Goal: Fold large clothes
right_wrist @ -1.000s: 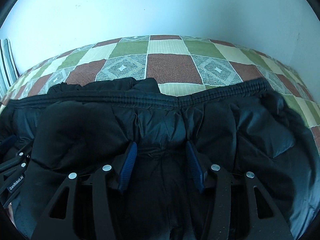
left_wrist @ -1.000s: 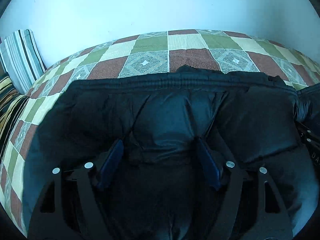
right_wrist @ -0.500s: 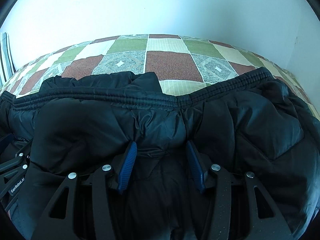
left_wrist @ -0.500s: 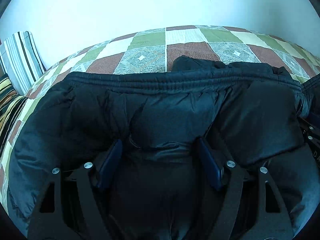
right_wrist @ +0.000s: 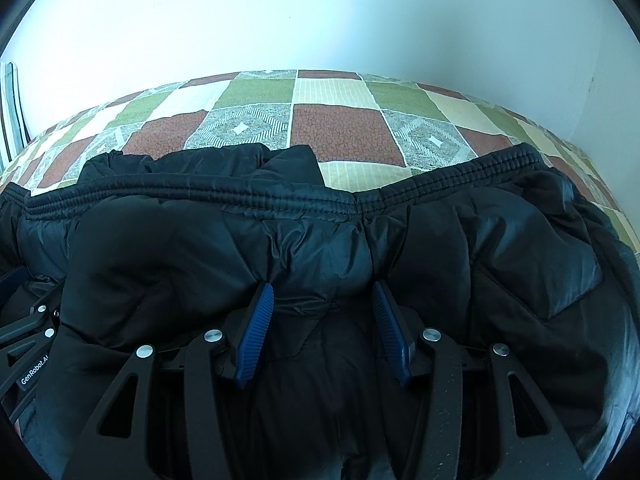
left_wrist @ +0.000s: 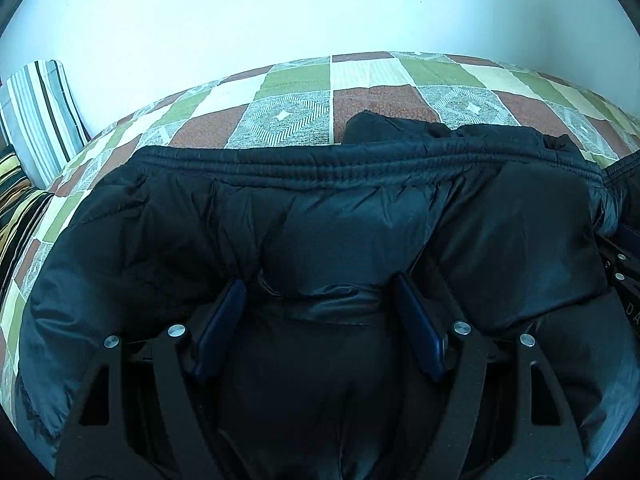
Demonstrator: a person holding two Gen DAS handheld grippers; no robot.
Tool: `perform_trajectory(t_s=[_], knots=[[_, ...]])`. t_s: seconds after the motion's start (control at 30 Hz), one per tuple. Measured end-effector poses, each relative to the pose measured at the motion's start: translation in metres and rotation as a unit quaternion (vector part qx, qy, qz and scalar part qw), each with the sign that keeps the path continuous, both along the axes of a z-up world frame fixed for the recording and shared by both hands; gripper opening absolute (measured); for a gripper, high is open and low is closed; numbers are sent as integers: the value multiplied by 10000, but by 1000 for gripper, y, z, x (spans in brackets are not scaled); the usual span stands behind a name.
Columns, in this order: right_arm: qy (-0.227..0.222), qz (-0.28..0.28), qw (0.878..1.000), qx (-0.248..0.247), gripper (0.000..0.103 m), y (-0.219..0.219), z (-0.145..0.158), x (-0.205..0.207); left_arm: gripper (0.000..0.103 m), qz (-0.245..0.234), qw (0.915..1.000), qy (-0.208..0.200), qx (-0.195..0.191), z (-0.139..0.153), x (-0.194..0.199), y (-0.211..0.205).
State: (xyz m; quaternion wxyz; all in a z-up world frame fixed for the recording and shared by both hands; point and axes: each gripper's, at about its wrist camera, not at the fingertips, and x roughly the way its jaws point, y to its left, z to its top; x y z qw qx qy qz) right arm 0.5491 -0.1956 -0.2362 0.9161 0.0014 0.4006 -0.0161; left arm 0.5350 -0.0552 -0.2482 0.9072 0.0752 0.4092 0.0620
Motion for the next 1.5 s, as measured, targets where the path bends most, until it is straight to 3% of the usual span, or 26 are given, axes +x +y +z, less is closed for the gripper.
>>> perform_trajectory(t_s=[0.2, 0.33, 0.4, 0.53, 0.7, 0.9, 1.0, 1.13, 1.33, 1.5], knots=[[33, 0, 10000, -12, 52, -2, 21, -5, 76, -59, 9998, 87, -158, 11, -2, 3], [-301, -1, 9994, 149, 52, -3, 54, -36, 80, -244, 9982, 223, -497, 30, -15, 18], [-528, 167, 9982, 215, 52, 4, 72, -59, 80, -242, 9976, 158, -636, 40, -25, 30], [-558, 570, 9965, 231, 52, 28, 86, -86, 82, -57, 9960, -96, -889, 63, -59, 74], [-117, 702, 9945, 769, 51, 46, 71, -100, 85, 405, 9946, -210, -931, 72, -91, 134], [-3, 644, 9953, 727, 52, 61, 49, -105, 87, 677, 9878, 27, -1405, 56, -101, 179], [217, 633, 9955, 676, 54, 64, 38, -94, 87, 511, 9849, 204, -1639, 47, -96, 183], [570, 643, 9936, 734, 55, 64, 25, -82, 89, 397, 9846, 358, -1665, 34, -88, 182], [455, 625, 9953, 584, 55, 70, 19, -88, 91, 356, 9705, 645, -2295, 15, -81, 192], [356, 586, 9964, 504, 55, 73, 19, -91, 92, 298, 9658, 731, -2471, 8, -79, 196]])
